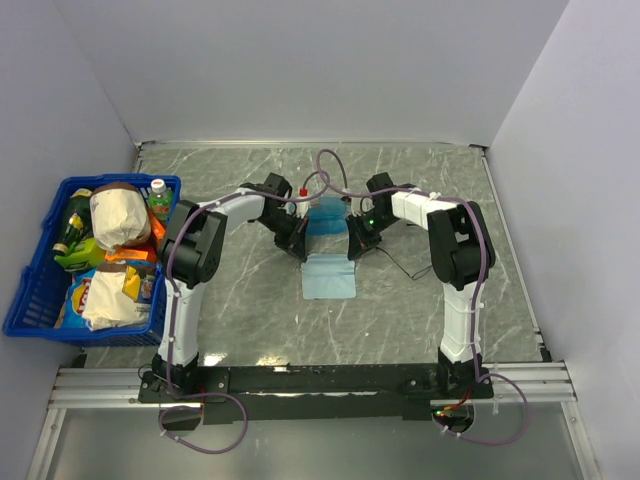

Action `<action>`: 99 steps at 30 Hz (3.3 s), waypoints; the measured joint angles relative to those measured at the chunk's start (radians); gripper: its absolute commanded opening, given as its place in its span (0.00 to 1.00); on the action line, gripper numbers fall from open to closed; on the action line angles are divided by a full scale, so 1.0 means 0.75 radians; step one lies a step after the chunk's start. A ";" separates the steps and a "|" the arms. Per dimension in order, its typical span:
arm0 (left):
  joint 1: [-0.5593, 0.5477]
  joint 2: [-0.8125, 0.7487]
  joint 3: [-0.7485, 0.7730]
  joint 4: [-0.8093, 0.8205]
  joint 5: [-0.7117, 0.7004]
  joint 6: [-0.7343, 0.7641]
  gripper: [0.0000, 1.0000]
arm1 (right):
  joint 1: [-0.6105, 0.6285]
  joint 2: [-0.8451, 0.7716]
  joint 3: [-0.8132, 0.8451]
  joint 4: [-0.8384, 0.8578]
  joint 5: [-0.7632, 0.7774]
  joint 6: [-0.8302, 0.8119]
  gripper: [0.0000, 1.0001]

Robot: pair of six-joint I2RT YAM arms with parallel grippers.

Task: Organize the sunglasses
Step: Pick up the glasses cleaning cloth from the center of the board, then fold the glasses cleaning cloth at the center of the board.

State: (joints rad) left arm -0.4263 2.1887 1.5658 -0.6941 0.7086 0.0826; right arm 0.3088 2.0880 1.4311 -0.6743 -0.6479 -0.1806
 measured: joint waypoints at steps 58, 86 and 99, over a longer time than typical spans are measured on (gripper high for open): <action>0.024 -0.033 -0.001 -0.099 0.109 0.130 0.01 | 0.025 -0.109 -0.080 0.047 -0.102 -0.137 0.04; 0.023 -0.033 -0.001 -0.125 0.124 0.157 0.01 | 0.043 -0.110 -0.086 0.042 -0.102 -0.166 0.04; 0.012 -0.033 -0.001 -0.150 0.143 0.193 0.01 | 0.058 -0.111 -0.103 0.015 -0.102 -0.200 0.04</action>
State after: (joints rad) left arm -0.4171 2.1643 1.5650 -0.8062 0.8162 0.2276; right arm 0.3523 2.0048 1.3537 -0.6628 -0.7242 -0.3305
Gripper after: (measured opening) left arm 0.021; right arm 0.048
